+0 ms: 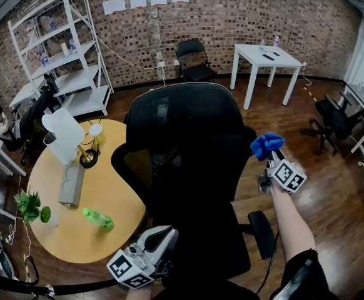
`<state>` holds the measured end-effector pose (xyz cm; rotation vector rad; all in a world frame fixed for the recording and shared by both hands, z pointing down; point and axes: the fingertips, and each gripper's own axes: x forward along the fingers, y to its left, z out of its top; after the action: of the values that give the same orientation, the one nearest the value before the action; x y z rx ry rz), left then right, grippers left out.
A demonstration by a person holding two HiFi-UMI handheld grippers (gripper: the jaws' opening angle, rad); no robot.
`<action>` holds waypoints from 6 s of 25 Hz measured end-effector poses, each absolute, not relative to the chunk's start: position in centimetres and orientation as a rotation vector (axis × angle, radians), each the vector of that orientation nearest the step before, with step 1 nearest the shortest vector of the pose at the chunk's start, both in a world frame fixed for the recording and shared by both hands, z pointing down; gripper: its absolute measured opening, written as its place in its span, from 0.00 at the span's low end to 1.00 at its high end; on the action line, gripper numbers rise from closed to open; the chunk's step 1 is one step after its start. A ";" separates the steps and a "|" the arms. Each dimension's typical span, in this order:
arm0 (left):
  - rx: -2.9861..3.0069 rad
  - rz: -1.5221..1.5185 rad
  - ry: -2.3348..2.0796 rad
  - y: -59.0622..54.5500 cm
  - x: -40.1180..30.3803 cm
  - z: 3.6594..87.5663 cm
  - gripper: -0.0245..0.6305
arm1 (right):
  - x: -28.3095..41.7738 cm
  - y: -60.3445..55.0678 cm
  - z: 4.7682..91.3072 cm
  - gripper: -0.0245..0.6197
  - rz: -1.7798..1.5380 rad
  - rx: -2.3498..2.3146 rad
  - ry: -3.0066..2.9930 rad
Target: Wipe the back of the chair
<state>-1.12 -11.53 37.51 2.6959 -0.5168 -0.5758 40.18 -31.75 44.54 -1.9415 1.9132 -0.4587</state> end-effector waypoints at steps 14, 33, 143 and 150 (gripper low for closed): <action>2.686 -0.563 -0.497 -10.7 -1.8 37.7 0.03 | 30.2 -32.1 50.1 0.12 -0.520 -2.018 2.133; 2.623 -0.609 -0.777 -8.5 -9.5 38.5 0.03 | 1.2 -33.9 52.4 0.12 -0.565 -1.411 2.682; 2.630 -0.438 -0.728 -15.3 -2.2 47.3 0.03 | 16.0 -26.9 81.4 0.12 -1.233 -1.844 2.803; 2.645 -0.419 -0.569 -15.8 2.5 47.4 0.03 | 22.3 -25.6 80.3 0.12 -1.254 -2.049 2.599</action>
<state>2.51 -15.83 47.39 2.6447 -0.5688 -0.4186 22.33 -25.58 80.34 -2.0488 2.5989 -1.2543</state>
